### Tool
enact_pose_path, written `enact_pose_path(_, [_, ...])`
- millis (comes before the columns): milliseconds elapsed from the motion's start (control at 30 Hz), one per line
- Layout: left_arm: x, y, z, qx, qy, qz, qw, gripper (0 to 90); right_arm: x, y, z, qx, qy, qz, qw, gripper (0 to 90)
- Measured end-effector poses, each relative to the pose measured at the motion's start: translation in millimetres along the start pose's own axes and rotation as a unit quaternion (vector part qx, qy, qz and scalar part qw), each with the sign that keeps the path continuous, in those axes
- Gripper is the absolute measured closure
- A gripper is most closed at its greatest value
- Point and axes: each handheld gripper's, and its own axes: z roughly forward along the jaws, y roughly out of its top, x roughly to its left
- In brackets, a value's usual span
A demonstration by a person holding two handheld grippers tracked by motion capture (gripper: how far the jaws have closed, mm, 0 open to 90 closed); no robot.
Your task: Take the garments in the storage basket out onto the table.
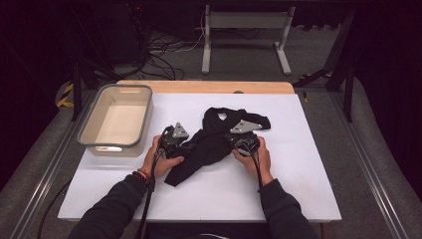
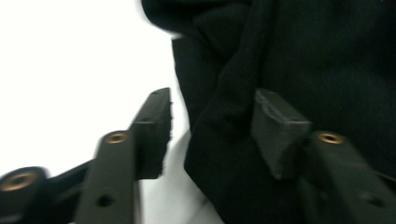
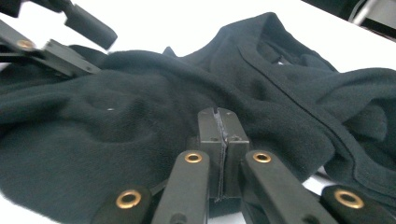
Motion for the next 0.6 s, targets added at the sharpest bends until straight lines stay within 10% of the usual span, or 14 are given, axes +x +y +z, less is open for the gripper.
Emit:
enact_pose_path(100, [-1.7, 1.4, -5.3, -0.005, -0.015, 0.014, 0.9998, 82.9, -2.5, 0.3, -10.3, -0.012, 0.005, 0.004, 0.9999, 90.0])
enact_pose_path(300, [-11.6, 14.6, -42.5, -0.087, -0.035, 0.02, 0.9954, 85.0, -1.1, -0.4, -28.0, -0.026, -0.01, 0.003, 0.9996, 90.0])
enact_pose_path(400, [-20.0, 20.3, -60.5, -0.13, -0.046, 0.024, 0.9902, 85.0, 0.6, -0.4, -39.5, -0.034, -0.018, -0.001, 0.9993, 90.0])
enact_pose_path(467, [-39.9, 27.5, -81.5, -0.175, -0.068, 0.044, 0.9813, 85.1, 1.5, -4.6, -58.4, -0.048, -0.025, 0.009, 0.9985, 90.0])
enact_pose_path(600, [-77.5, 32.7, -86.5, -0.183, -0.113, 0.091, 0.9724, 85.2, 2.1, -15.6, -79.4, -0.05, -0.025, 0.013, 0.9984, 90.0])
